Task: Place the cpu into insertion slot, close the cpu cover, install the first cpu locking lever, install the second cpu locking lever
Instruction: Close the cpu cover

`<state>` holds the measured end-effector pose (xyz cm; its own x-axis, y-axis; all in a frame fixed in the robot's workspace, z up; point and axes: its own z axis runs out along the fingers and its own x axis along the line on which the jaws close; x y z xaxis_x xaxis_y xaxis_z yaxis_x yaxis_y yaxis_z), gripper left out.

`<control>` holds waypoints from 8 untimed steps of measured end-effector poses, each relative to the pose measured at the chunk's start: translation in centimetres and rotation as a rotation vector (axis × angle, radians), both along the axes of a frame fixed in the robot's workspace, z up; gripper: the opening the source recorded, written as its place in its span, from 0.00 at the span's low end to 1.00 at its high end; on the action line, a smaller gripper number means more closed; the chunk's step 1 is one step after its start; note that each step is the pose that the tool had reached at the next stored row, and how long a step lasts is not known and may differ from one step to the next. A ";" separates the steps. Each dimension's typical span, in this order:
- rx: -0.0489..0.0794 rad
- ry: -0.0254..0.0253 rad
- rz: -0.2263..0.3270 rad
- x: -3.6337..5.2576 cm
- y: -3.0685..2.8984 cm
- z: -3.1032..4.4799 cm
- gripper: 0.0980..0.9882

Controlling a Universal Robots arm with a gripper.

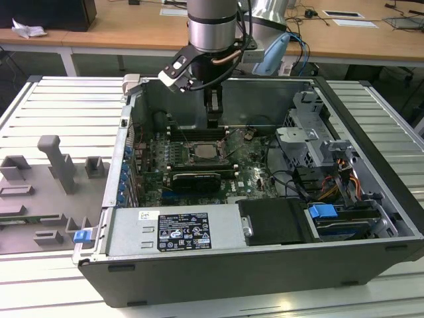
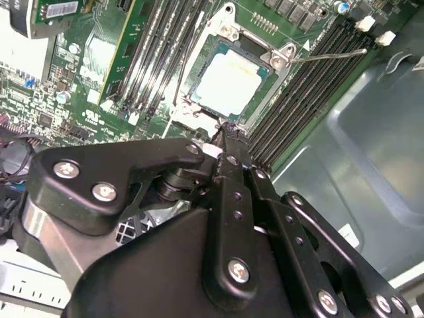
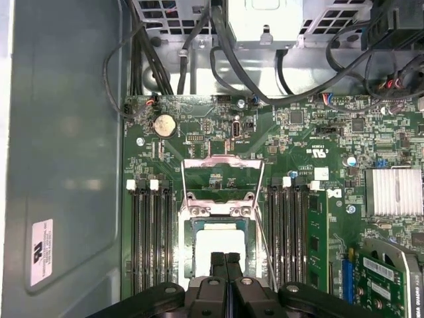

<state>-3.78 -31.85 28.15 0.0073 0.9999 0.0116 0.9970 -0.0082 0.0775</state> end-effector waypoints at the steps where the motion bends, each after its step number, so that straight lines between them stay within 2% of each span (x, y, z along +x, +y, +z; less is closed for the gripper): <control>1: 0.000 0.0000 0.000 0.00 0.00 0.16 0.01; 6: 0.000 0.0000 0.000 0.54 0.01 0.18 0.01; 8: 0.000 0.0002 0.000 1.05 0.01 0.18 0.01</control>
<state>-2.73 -31.84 28.33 0.0073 0.9999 0.0116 0.9970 -0.0081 0.0773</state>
